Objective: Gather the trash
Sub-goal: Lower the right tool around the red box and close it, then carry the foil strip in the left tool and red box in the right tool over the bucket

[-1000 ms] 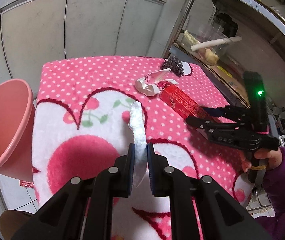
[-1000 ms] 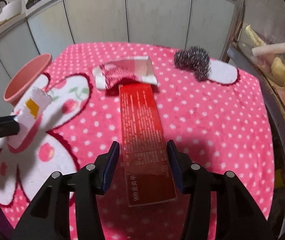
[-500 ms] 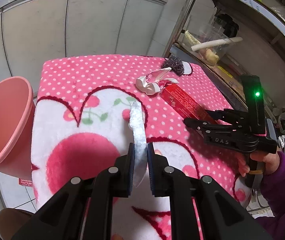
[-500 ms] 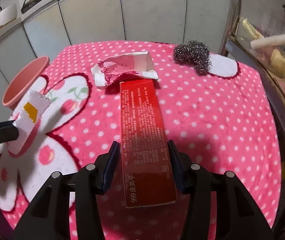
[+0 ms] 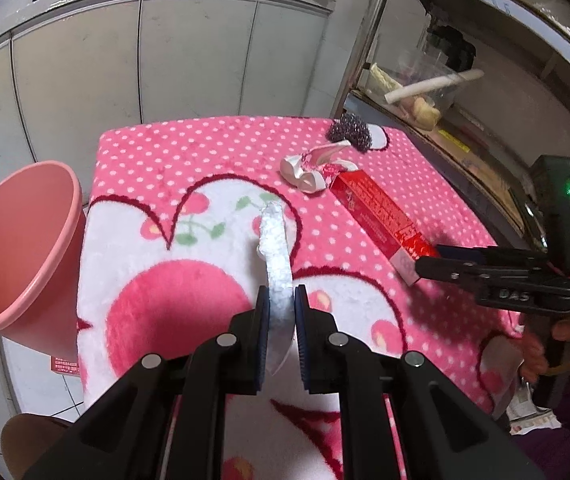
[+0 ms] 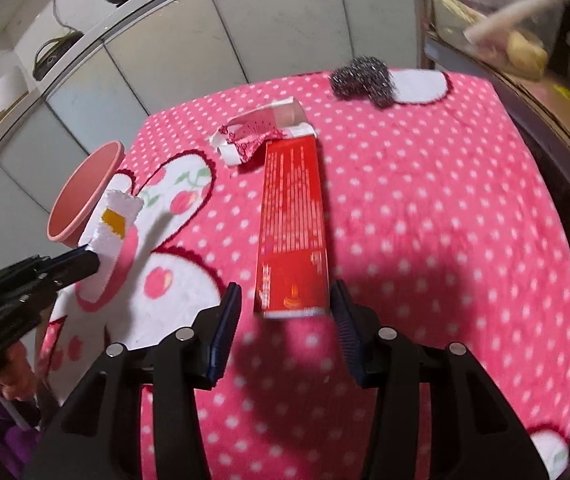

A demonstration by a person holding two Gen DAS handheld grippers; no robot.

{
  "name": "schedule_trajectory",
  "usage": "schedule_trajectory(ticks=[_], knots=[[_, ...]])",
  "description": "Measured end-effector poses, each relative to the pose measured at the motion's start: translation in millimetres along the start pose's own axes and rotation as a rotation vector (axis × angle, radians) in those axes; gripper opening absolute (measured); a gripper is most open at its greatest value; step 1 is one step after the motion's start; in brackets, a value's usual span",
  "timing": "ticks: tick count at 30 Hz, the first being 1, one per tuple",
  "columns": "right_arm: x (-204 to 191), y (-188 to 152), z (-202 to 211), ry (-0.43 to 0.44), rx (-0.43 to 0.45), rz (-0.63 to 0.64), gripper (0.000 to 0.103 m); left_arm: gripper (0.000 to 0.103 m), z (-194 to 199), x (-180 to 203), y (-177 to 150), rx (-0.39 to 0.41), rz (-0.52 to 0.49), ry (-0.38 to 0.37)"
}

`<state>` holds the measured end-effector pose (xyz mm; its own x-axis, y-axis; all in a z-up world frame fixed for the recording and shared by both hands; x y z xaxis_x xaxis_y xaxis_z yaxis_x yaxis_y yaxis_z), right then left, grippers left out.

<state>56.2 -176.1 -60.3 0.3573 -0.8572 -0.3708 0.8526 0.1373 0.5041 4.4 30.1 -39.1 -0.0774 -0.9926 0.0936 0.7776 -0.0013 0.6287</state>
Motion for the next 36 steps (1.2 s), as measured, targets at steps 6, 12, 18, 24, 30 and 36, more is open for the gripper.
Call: schedule_trajectory(ticks=[6,12,18,24,30,36], knots=[[-7.3,5.4,-7.5,-0.043,-0.008,0.032,0.047,0.012,-4.9,-2.6,-5.0,-0.014,0.005,0.005],[-12.3,18.9,-23.6,-0.100,0.020,0.086,0.047,0.012,-2.7,-8.3,-6.6,-0.010,0.026,0.006],[-14.4,8.4,-18.9,-0.075,0.012,0.079,0.041,0.012,-4.0,-12.9,-7.6,-0.010,0.049,0.011],[-24.4,-10.3,-4.7,-0.021,-0.043,0.050,0.041,0.012,-8.0,-16.4,-8.2,-0.014,0.067,0.008],[-30.6,-17.5,-9.8,0.007,-0.114,0.044,0.042,0.012,-11.1,-15.8,-9.7,-0.020,0.058,0.004],[-34.9,-4.4,-11.6,-0.009,-0.084,0.055,0.042,0.012,-10.1,-18.4,-12.3,-0.019,0.067,-0.002]])
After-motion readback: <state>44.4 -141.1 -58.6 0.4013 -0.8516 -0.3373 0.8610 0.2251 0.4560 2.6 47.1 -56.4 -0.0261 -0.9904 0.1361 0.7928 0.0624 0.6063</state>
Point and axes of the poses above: each gripper's, at about its wrist camera, not at the fingertips, and z roughly against the way its jaws point, x to its right, y to its top, the point moved 1 cm from there along -z, roughly the way its jaws point, and after that the axes turned 8 degrees about y, right-handed, at the moved point
